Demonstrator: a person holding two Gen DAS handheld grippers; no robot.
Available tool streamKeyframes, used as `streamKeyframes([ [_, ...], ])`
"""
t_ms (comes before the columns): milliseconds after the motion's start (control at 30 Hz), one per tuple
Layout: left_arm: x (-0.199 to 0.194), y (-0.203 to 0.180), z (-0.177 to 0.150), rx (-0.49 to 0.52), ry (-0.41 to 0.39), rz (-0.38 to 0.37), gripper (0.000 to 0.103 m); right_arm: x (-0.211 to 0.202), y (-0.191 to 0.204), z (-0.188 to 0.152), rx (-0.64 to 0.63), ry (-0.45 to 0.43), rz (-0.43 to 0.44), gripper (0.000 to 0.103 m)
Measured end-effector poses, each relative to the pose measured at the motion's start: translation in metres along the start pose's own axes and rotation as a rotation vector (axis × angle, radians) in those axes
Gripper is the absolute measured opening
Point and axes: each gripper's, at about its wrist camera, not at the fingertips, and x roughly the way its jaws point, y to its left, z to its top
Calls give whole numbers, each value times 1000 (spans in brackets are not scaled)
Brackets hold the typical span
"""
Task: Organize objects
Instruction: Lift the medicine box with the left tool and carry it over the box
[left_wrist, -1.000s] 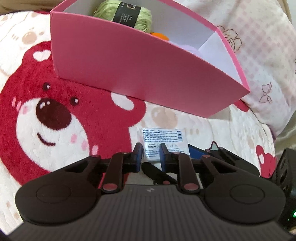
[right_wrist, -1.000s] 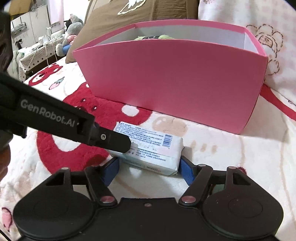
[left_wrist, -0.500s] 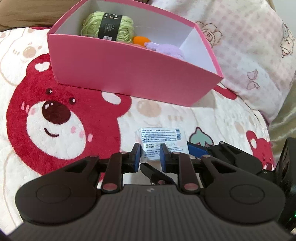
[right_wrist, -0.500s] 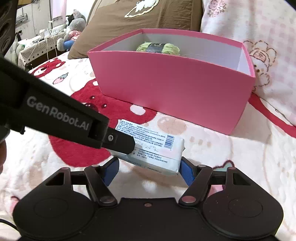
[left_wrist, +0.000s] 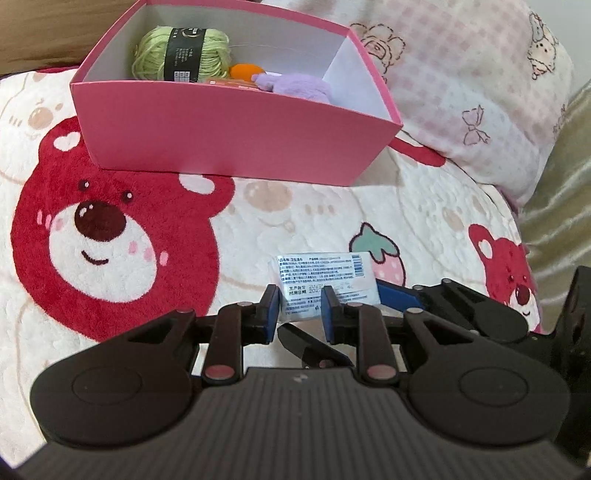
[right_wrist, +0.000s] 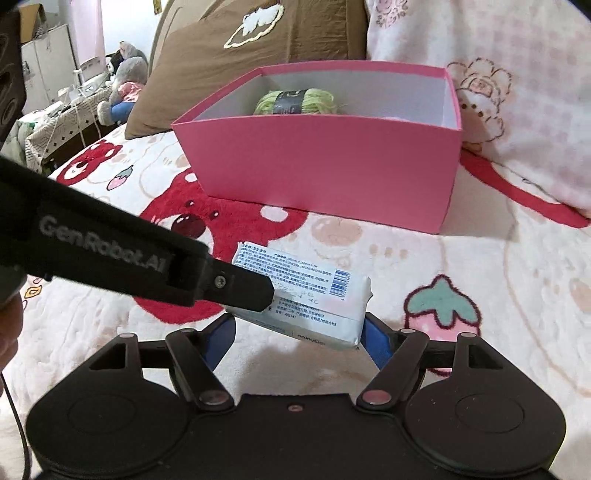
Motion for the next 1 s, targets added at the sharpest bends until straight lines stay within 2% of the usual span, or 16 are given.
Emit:
streamKeyframes([
  [233,-12,3,3,2,41,-23,21,-15,8,5,47,7,-14,82],
  [400,-30,8,16,14,53,-37,21,-22,18,18,55,25,-13,82],
  [533,-50,16,30,-10,52,-79,21,-32,28,42,3,53,-16,81],
  [667,-73,20,41,-7,8,-73,21,-43,42,70,-57,73,-18,81],
  [800,-92,29,59,-40,-6,-77,22,-47,55,97,-59,84,-14,81],
  [1000,-113,31,81,-86,-27,-89,22,-48,56,141,-45,172,19,81],
])
